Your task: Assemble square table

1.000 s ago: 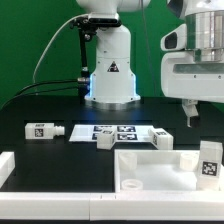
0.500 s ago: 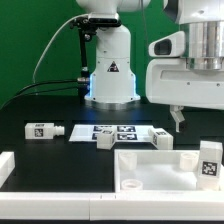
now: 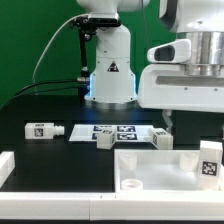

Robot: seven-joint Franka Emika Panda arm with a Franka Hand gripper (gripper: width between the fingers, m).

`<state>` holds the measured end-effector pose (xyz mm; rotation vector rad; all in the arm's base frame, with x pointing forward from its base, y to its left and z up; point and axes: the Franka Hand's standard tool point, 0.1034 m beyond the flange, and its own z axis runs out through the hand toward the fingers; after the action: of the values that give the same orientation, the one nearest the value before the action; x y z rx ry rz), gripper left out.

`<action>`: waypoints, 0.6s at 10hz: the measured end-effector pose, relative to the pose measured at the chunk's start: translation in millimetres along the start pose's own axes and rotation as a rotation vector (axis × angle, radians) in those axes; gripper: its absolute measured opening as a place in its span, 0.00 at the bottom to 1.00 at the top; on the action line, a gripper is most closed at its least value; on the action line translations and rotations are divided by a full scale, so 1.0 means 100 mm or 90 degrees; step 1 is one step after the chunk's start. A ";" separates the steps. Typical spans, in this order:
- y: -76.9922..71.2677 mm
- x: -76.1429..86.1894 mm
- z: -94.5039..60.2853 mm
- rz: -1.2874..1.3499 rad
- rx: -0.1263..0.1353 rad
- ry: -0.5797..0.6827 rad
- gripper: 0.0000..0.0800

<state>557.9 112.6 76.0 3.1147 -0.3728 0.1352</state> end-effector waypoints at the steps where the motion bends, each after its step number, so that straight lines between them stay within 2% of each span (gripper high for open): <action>1: 0.09 -0.14 0.04 -0.058 -0.010 -0.045 0.81; 3: 0.17 -0.26 0.03 -0.120 -0.013 -0.074 0.81; 6: 0.18 -0.26 0.04 -0.132 -0.017 -0.092 0.81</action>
Offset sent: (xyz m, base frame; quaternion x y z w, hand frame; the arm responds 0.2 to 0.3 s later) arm 0.0000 0.0000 0.0000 0.0000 0.0000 -0.1938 0.9810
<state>528.9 101.0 69.6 3.1191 -0.0484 -0.0950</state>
